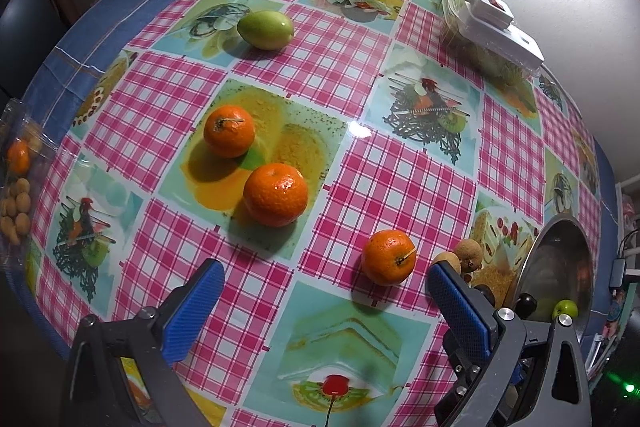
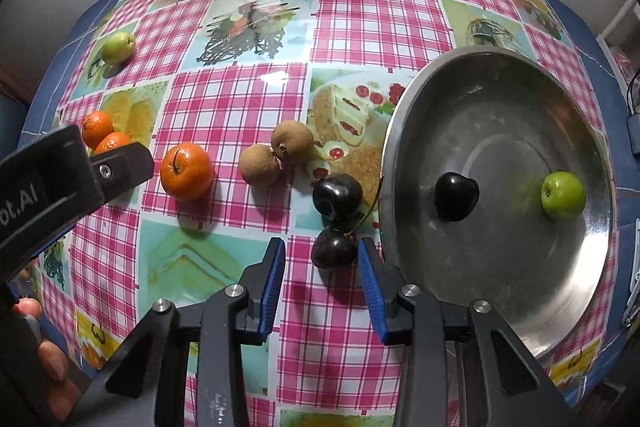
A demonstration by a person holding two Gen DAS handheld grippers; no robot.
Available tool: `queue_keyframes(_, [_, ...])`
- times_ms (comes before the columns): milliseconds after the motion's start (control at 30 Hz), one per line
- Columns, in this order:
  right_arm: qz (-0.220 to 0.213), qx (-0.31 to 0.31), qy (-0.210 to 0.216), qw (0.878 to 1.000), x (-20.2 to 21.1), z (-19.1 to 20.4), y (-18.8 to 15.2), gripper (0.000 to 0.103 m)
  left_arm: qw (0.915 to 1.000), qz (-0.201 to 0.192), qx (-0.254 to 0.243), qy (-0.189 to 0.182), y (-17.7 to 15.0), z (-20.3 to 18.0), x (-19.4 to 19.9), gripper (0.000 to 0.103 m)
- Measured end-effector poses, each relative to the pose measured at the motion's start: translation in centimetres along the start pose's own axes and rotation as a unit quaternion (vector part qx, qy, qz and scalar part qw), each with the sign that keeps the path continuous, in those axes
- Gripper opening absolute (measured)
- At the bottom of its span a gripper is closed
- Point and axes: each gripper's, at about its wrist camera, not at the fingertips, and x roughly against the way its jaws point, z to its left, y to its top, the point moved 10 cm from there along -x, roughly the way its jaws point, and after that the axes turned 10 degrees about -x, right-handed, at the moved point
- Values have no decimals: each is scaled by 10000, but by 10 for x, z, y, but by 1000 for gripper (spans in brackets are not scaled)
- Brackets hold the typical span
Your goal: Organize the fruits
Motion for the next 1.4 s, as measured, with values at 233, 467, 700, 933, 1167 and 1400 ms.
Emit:
queue_keyframes(233, [-96,163,-286,9994,-3,5,-3,33,10000,-29,-7,-17,0,-1,1,103])
queue_keyframes(467, [-115,169,-416,9989,-7,5,-2,26,10000,-17,2,-47,1,-3,-2,103])
queue_keyframes(700, [-108,118,-351,9993,-9,0,3,23,10000,-14,51,-60,1,-3,-4,103])
queue_keyframes(933, [-264,-12,145,9995,20,8,4,23,9999,12,122,-85,0,-2,-7,102])
queue_keyframes(1167, [-702,-211,261,9970,51,-6,20,23,9997,25,61,-230,4,-9,-14,96])
queue_keyframes(1400, [-700,-618,364,9950,56,-33,26,23,9985,86,-236,-482,6,-34,-26,78])
